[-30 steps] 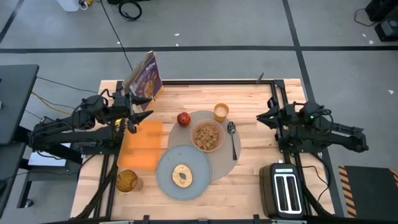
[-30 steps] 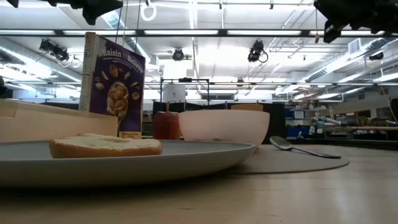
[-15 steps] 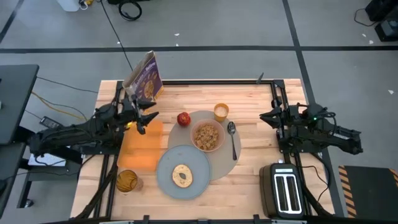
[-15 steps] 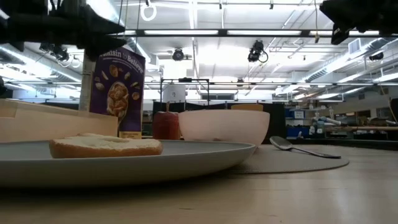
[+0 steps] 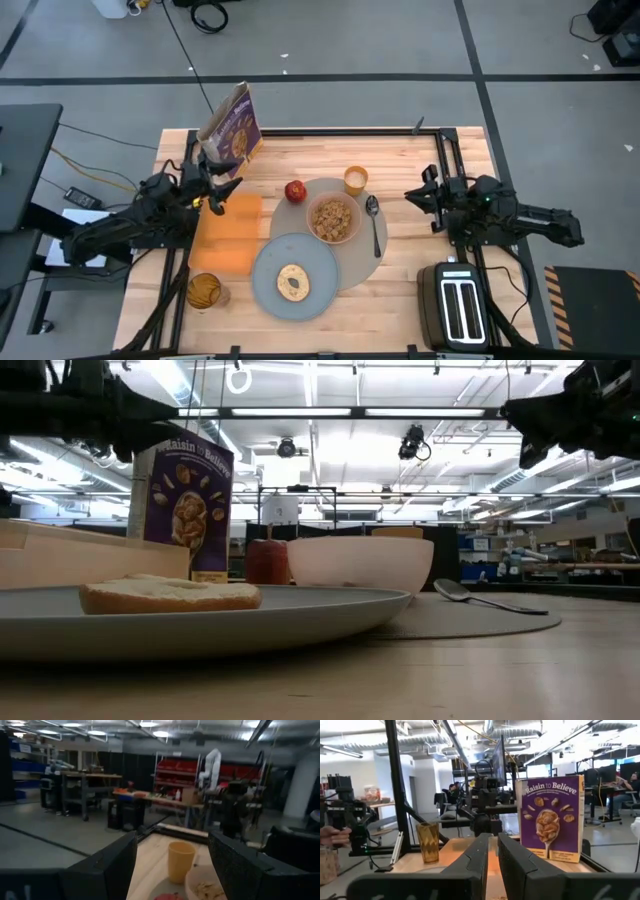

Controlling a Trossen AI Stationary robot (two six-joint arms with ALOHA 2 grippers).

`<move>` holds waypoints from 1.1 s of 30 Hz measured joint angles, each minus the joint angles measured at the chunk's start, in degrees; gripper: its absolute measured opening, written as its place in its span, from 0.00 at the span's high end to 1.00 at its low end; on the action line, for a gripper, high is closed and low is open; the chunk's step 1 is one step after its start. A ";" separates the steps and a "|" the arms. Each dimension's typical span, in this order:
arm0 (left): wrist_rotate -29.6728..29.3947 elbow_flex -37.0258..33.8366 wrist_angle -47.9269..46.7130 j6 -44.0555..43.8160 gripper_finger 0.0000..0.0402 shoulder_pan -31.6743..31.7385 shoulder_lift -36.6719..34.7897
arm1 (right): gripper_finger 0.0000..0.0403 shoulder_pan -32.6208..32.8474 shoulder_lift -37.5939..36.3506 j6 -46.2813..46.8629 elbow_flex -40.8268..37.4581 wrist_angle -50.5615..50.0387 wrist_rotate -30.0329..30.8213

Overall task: Arrange a breakfast setting
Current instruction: Return to Home Position

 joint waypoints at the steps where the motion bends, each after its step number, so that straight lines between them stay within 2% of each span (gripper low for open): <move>1: 0.38 -1.43 1.43 -0.98 0.37 -0.02 -0.77 | 0.88 0.07 -0.01 -0.26 -0.01 0.00 0.19; 6: 1.31 -7.39 2.79 -3.45 0.37 -0.02 -3.63 | 0.88 0.12 0.01 0.02 -0.01 -4.16 2.35; 10: 1.23 -7.14 1.21 -5.55 0.37 -0.02 -3.15 | 0.88 0.12 0.02 1.34 -0.01 -11.77 3.26; 15: 0.99 -7.26 1.89 -5.20 0.37 -0.18 -3.19 | 0.88 0.12 1.06 2.48 -0.01 -11.62 3.20; 20: 1.60 -7.34 -0.38 -3.16 0.37 -4.79 -3.17 | 0.88 0.26 1.08 3.17 -0.01 -9.17 -0.02; 28: 1.37 -7.36 -1.05 3.16 0.37 -13.02 -3.17 | 0.88 0.67 1.26 3.05 -0.01 -11.83 0.32; 33: -3.79 -7.39 -5.63 7.72 0.37 -13.79 -3.17 | 0.88 0.67 1.99 1.56 -0.01 -11.80 0.59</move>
